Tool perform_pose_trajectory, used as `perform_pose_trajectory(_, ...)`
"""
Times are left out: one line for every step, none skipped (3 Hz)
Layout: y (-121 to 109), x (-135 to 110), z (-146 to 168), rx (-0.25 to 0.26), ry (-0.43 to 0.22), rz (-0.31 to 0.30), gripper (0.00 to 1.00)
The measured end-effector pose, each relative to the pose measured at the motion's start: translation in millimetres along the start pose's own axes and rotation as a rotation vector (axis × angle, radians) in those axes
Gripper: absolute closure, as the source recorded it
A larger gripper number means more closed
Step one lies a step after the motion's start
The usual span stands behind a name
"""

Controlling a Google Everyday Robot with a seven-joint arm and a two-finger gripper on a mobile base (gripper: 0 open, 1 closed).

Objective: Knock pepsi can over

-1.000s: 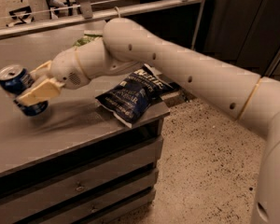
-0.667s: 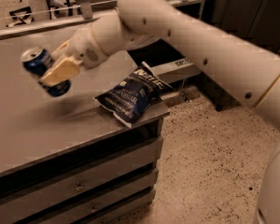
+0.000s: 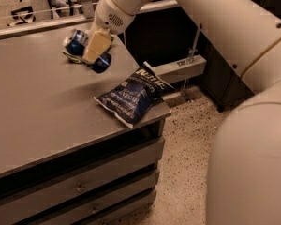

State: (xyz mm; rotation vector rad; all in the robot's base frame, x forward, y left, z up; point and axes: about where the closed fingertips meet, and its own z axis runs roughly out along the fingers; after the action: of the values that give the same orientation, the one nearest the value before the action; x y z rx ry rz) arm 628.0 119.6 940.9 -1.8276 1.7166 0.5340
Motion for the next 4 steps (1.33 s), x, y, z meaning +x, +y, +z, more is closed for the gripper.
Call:
perform_pose_trajectory(-11.9,20.3,15.2,-0.039,0.159,-0.055,1.00)
perform_pose_trajectory(-15.8,21.7,36.0,-0.069,0.225,-0.107,1.00)
perform_pose_trajectory(-14.7,13.7,52.7,-0.081,0.230,-0.137,0.82)
perform_pose_trajectory(-5.1,2.4,64.3,-0.087,0.228,-0.166,0.59)
